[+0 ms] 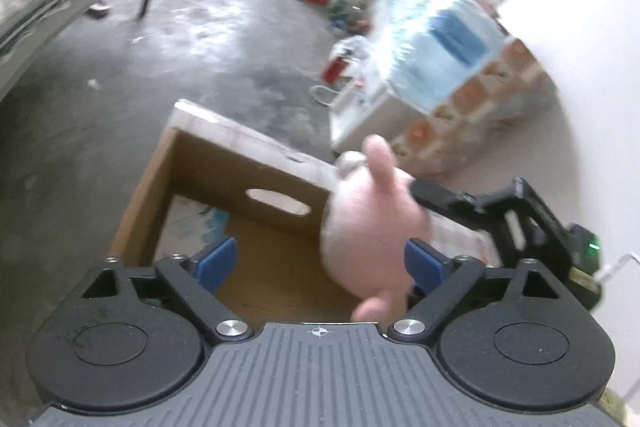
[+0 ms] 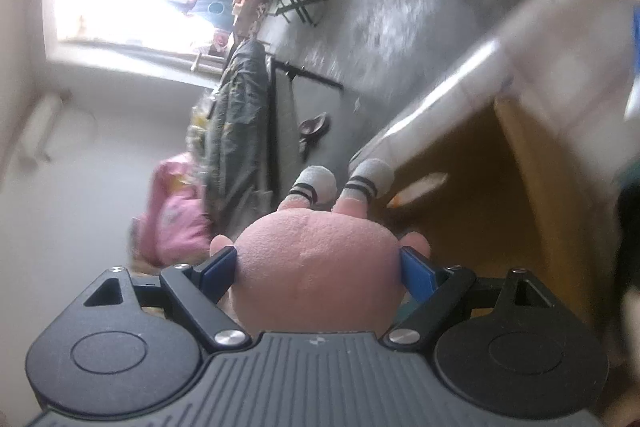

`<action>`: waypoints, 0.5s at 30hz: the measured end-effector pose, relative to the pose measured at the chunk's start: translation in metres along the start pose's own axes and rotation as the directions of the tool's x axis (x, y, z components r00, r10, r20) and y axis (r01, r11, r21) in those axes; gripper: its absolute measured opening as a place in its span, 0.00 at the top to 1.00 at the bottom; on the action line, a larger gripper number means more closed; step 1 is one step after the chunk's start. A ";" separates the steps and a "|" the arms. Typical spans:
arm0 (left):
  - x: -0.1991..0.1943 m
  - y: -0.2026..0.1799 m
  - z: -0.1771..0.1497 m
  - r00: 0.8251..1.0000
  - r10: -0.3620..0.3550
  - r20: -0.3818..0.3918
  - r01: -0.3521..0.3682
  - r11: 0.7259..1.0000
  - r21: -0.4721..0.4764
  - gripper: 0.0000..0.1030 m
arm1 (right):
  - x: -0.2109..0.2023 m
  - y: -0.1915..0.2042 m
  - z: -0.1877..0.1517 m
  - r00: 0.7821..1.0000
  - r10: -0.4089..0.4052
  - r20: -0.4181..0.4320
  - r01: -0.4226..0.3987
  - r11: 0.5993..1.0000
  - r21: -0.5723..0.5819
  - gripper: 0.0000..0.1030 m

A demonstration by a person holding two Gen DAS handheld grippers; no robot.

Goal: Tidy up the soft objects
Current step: 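Lower the pink plush into the cardboard box and open the right tool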

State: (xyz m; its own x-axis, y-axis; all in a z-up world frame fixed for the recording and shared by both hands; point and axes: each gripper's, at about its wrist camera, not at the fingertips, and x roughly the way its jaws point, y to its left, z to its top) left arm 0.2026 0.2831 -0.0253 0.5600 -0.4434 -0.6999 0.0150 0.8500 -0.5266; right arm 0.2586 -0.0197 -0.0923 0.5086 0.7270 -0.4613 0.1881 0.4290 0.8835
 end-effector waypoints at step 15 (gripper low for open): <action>0.019 -0.009 -0.006 0.996 -0.064 -0.066 0.071 0.991 0.116 0.20 | 0.027 -0.023 -0.020 0.978 0.137 -0.157 -0.105 0.974 0.199 0.13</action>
State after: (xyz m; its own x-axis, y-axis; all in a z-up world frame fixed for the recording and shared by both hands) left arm 0.2081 0.2655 -0.0367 0.5021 -0.5145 -0.6951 0.1506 0.8435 -0.5155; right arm 0.2513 0.0007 -0.1264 0.3913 0.8541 -0.3426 0.2975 0.2349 0.9254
